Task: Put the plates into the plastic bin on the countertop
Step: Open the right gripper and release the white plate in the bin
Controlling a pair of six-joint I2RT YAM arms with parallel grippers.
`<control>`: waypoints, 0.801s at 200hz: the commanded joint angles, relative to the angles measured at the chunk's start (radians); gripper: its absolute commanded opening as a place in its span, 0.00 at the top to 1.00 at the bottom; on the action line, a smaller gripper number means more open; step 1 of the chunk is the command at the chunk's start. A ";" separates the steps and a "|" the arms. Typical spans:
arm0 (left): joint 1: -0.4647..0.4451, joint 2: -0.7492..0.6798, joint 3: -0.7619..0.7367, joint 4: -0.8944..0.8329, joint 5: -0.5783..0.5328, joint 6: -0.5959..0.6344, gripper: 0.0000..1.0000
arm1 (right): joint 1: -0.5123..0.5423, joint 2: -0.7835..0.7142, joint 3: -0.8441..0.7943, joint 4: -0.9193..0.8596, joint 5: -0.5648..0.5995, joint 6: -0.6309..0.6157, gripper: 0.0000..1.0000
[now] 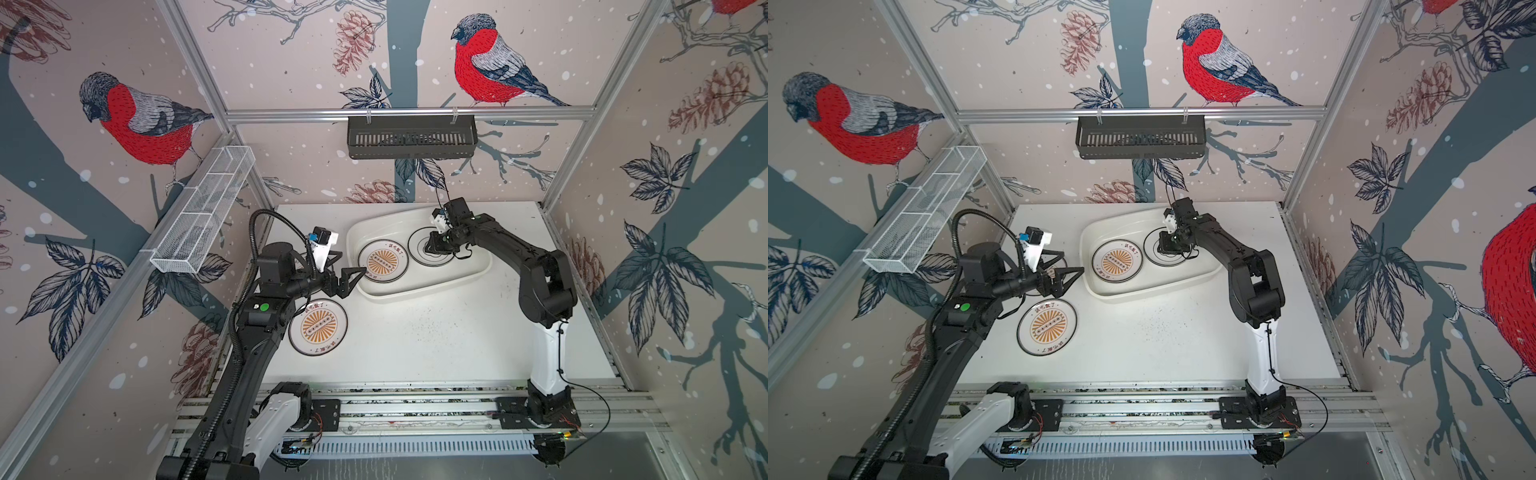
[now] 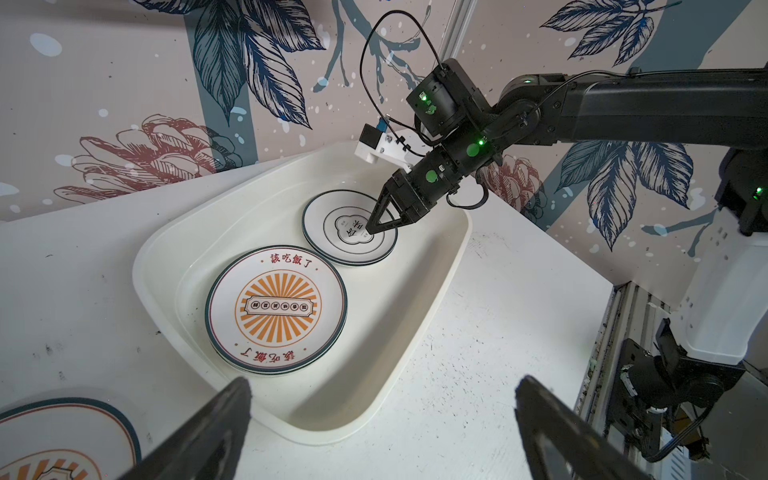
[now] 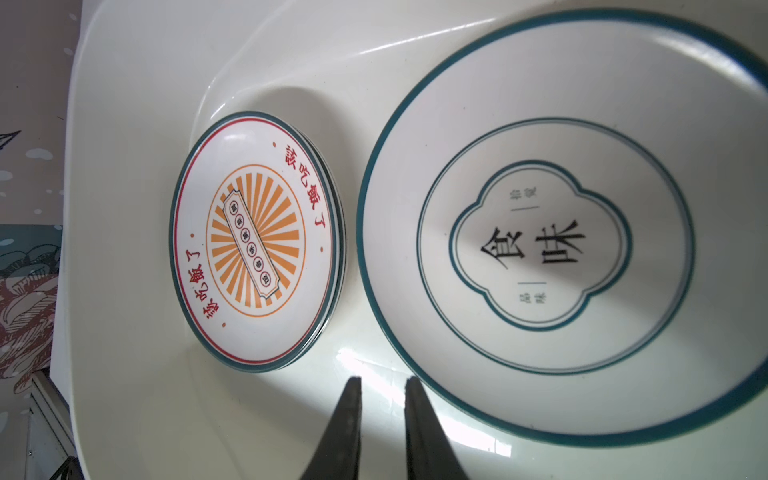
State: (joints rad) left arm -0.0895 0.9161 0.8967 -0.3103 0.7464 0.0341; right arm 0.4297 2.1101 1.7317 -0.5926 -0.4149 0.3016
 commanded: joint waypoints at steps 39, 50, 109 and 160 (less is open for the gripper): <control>0.002 0.000 -0.004 0.042 0.008 0.013 0.02 | 0.024 0.043 -0.015 0.005 -0.112 -0.013 0.77; 0.001 0.001 -0.003 0.043 0.009 0.014 0.02 | 0.023 0.054 -0.002 -0.005 -0.113 -0.018 0.77; 0.002 -0.003 -0.004 0.039 0.009 0.015 0.02 | 0.023 0.113 0.029 -0.041 -0.125 -0.036 0.76; 0.001 -0.002 -0.003 0.040 0.010 0.013 0.02 | 0.022 0.147 0.037 -0.045 -0.093 -0.034 0.75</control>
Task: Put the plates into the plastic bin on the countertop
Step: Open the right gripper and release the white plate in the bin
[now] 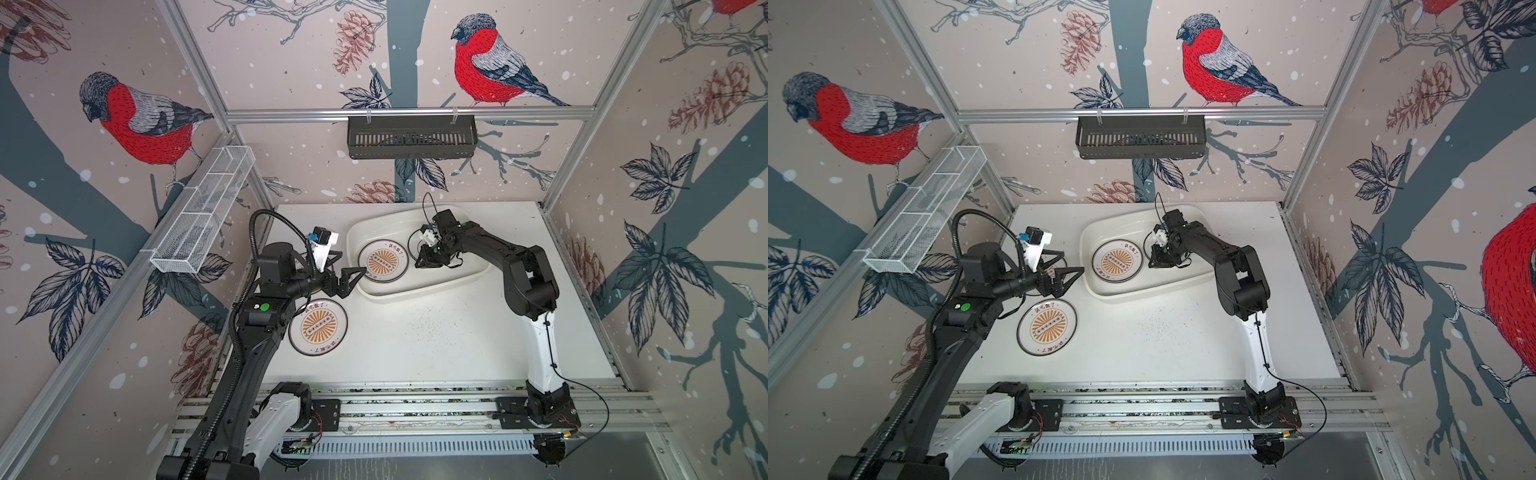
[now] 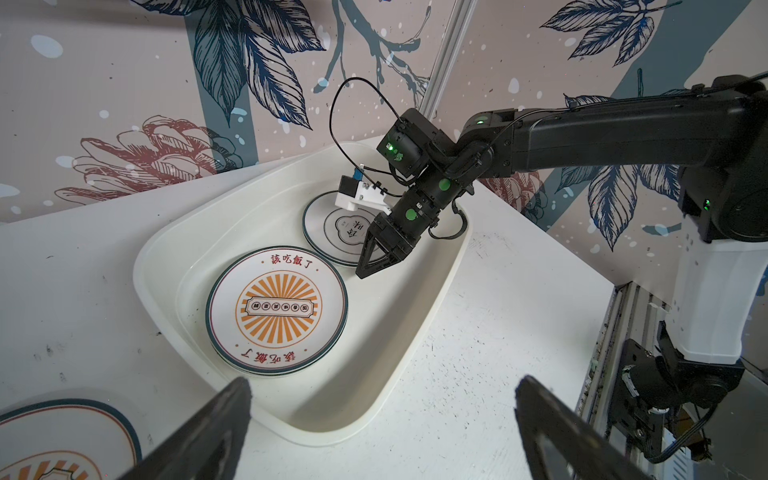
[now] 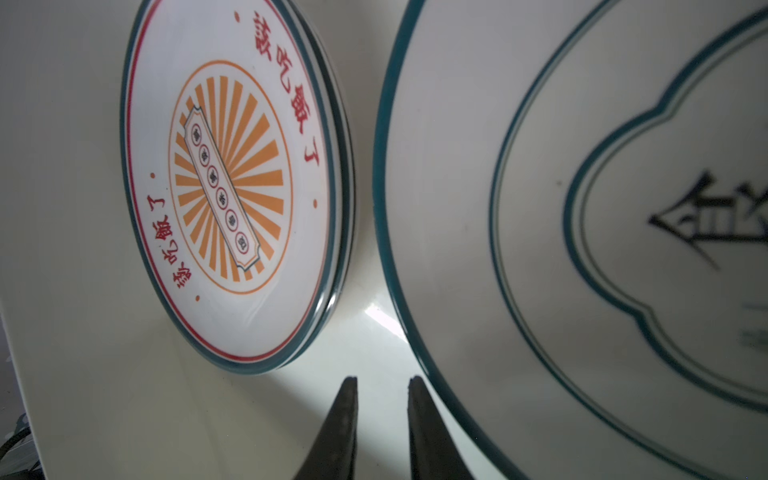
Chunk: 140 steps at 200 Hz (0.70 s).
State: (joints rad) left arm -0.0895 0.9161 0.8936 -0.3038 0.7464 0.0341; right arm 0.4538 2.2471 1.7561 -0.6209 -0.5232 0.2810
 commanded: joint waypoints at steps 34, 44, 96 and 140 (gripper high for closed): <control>0.002 -0.001 0.001 0.033 0.010 0.012 0.02 | -0.011 0.018 0.028 -0.025 0.094 -0.010 0.74; 0.002 -0.002 0.001 0.033 0.010 0.012 0.02 | -0.017 0.018 0.028 -0.022 0.104 -0.006 0.74; 0.002 0.001 0.006 0.029 0.005 0.013 0.02 | -0.020 -0.011 0.018 -0.019 0.100 -0.007 0.74; 0.002 -0.002 0.030 0.011 -0.064 0.015 0.02 | -0.022 -0.132 -0.021 0.014 0.112 0.011 0.73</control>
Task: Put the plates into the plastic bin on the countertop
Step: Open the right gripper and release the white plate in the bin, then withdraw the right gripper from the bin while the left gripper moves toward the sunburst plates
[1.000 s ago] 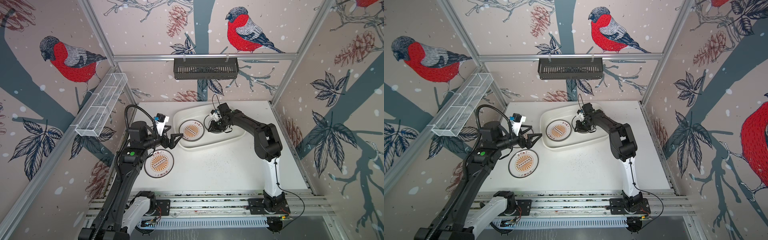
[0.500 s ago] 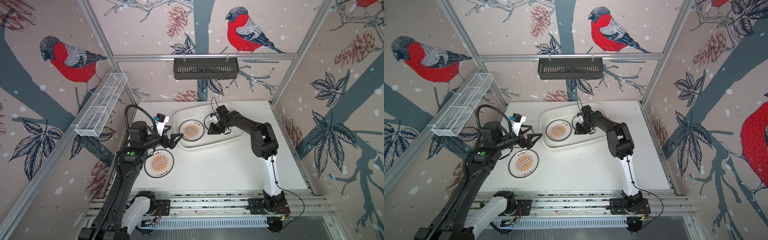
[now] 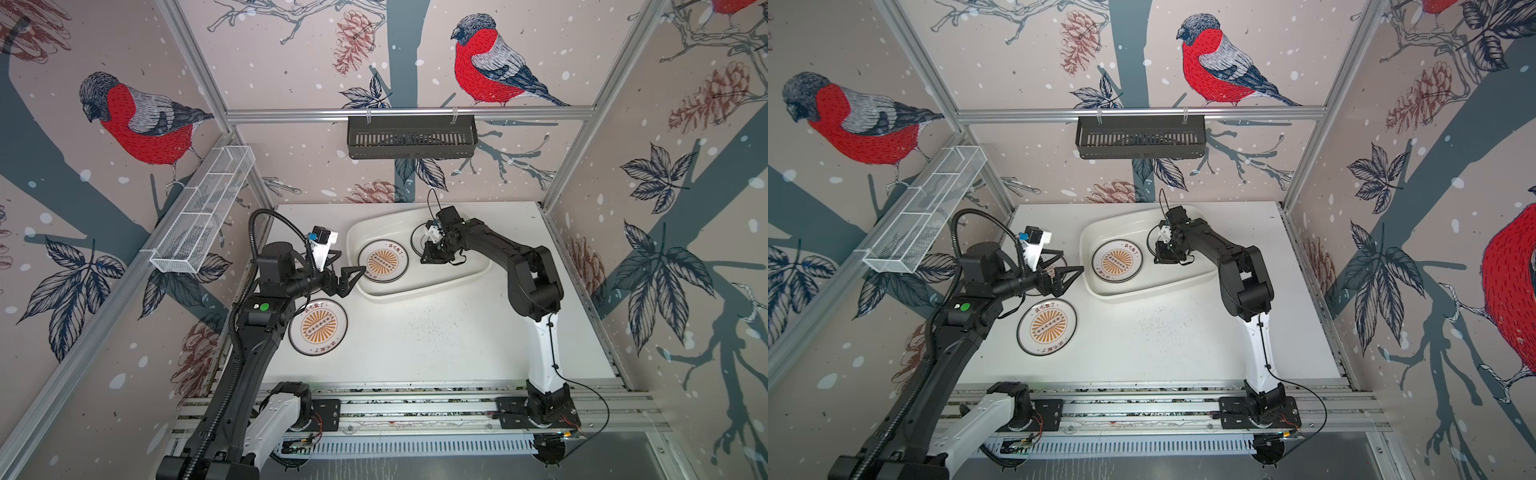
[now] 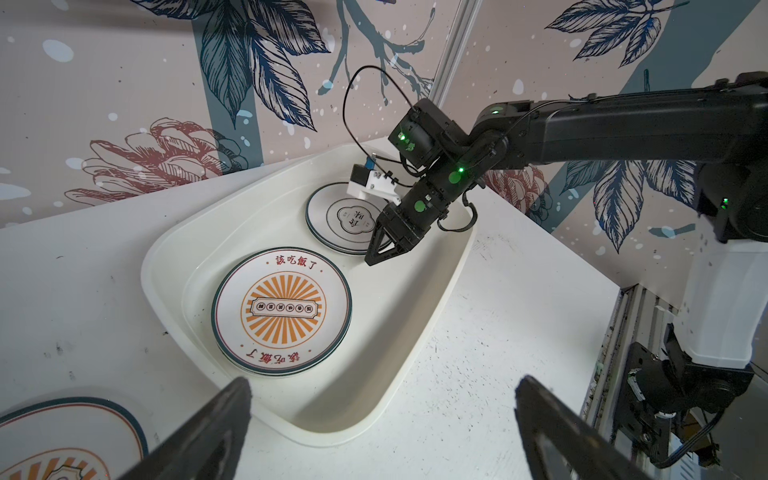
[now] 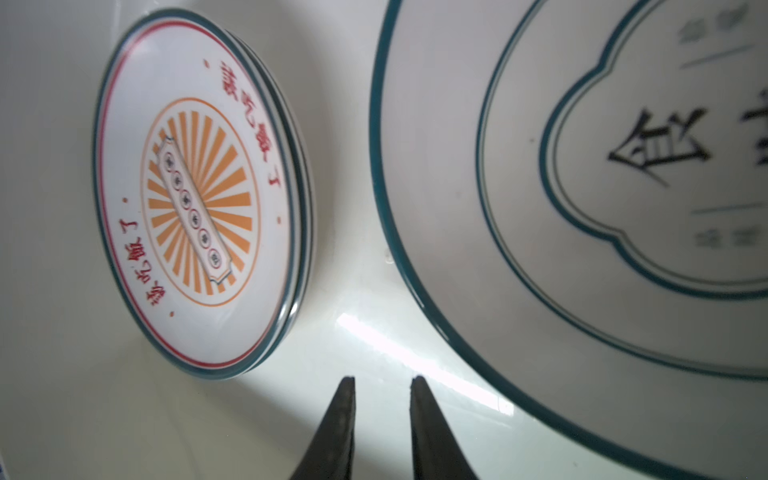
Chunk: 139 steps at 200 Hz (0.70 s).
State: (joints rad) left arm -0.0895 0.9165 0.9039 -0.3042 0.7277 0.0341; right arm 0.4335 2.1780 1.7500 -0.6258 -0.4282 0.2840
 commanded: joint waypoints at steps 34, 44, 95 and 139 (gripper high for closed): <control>0.002 -0.011 0.037 -0.002 -0.187 0.018 0.02 | -0.001 -0.263 -0.160 0.165 -0.013 0.055 0.72; 0.002 -0.014 0.037 -0.007 -0.223 0.022 0.02 | -0.002 -0.333 -0.229 0.230 -0.042 0.073 0.72; 0.002 0.008 0.053 -0.101 -0.329 0.184 0.02 | 0.007 -0.692 -0.632 0.566 -0.184 0.195 0.63; 0.022 0.012 0.026 -0.295 -0.395 0.397 0.02 | 0.023 -0.886 -0.863 0.674 -0.222 0.227 0.60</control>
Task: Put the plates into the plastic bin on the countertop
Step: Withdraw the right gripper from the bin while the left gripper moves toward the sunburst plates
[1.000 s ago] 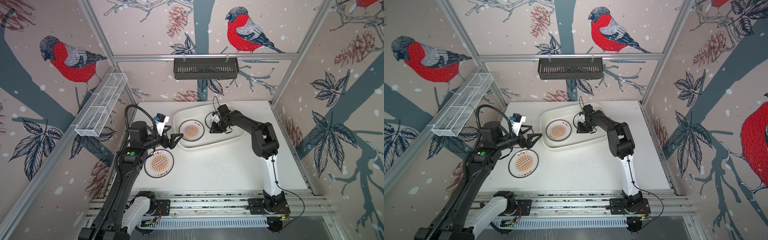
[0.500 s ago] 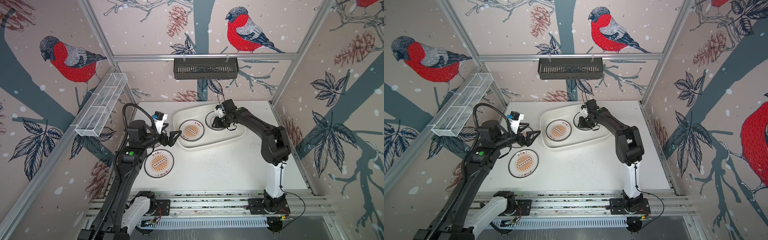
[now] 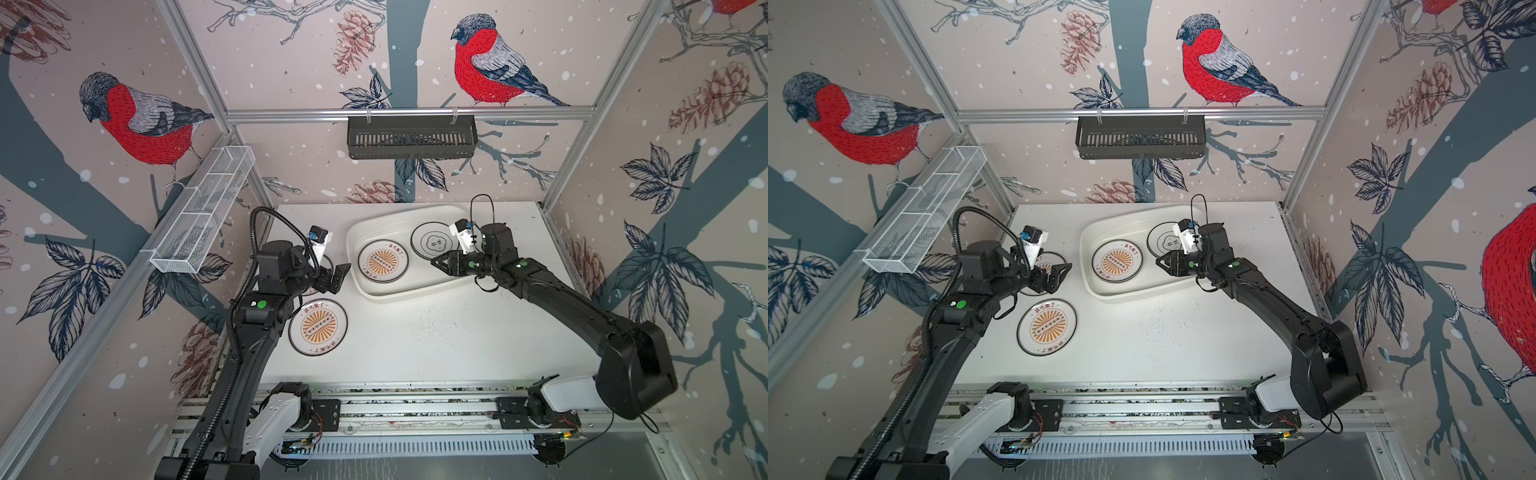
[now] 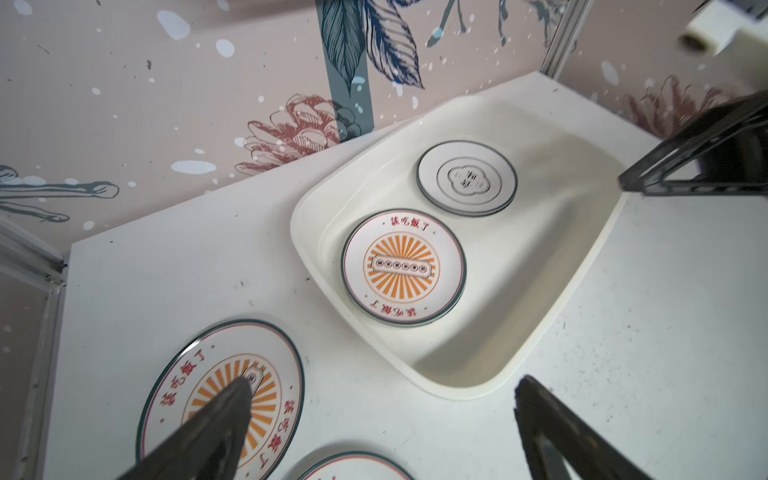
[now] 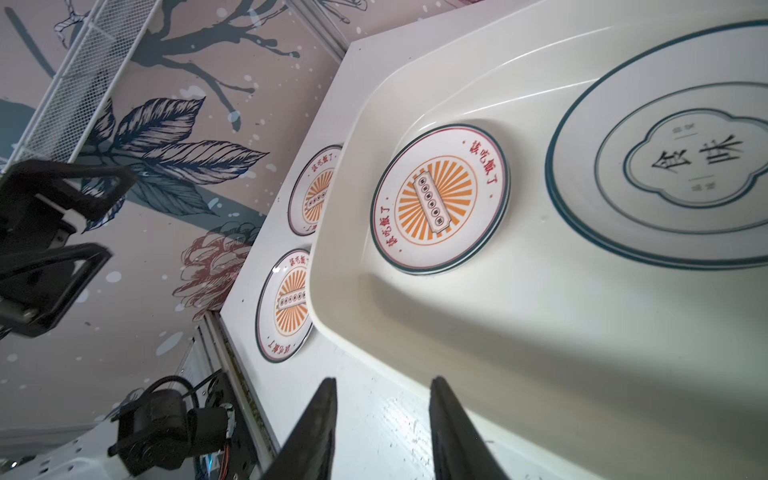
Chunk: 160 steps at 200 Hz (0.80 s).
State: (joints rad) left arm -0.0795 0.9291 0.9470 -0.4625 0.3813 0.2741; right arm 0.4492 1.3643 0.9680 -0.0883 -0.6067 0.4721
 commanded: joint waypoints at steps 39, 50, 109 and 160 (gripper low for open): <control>0.020 0.012 -0.067 -0.269 -0.079 0.222 0.02 | 0.014 -0.186 -0.216 0.231 -0.039 0.066 0.60; 0.025 0.022 -0.072 -0.295 -0.079 0.224 0.02 | 0.013 -0.202 -0.239 0.243 -0.039 0.068 0.60; 0.104 0.064 -0.114 -0.278 -0.130 0.171 0.02 | 0.022 -0.257 -0.337 0.303 -0.063 0.079 0.61; 0.277 0.132 -0.109 -0.266 -0.073 0.189 0.11 | 0.021 -0.276 -0.366 0.327 -0.074 0.083 0.61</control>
State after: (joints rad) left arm 0.1593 1.0317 0.8326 -0.7219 0.2733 0.4480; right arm 0.4698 1.0935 0.6075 0.1837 -0.6582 0.5468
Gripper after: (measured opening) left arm 0.921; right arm 0.387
